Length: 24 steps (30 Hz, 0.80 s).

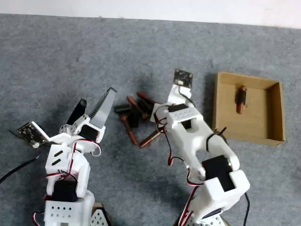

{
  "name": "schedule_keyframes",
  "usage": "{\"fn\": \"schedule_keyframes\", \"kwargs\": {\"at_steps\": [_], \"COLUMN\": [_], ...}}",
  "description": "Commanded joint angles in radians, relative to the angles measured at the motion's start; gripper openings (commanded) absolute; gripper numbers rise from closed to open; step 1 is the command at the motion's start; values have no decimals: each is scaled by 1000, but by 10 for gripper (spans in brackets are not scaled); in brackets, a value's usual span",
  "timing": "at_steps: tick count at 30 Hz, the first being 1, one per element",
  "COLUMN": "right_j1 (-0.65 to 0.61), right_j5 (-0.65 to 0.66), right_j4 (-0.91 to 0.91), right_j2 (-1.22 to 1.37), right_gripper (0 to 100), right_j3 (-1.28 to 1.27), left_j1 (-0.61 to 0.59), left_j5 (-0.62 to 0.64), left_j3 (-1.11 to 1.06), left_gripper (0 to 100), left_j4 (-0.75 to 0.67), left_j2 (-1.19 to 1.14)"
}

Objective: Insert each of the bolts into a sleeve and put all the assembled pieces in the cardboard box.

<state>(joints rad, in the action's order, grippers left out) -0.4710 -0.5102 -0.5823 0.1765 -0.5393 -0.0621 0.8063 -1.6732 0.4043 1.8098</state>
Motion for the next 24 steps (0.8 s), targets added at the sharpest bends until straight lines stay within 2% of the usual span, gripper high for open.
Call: {"fn": "schedule_keyframes", "kwargs": {"at_steps": [1,8,12,24], "right_j1": [5,67,90,96], "right_j5": [-6,3,86,232], "right_j4": [-12,-105,-101,110], "right_j2": [-1,-110,-277,-653], "right_gripper": [5,5,5,5], "right_j3": [31,82,5,-311], "left_j1": [-13,-15,-10,-10], "left_j5": [8,8,-32,-40], "left_j3": [-22,-22,-22,-22], "left_gripper": [442,442,442,442], "left_j4": [-5,-5,-2,2], "left_j2": [15,15,15,15]}}
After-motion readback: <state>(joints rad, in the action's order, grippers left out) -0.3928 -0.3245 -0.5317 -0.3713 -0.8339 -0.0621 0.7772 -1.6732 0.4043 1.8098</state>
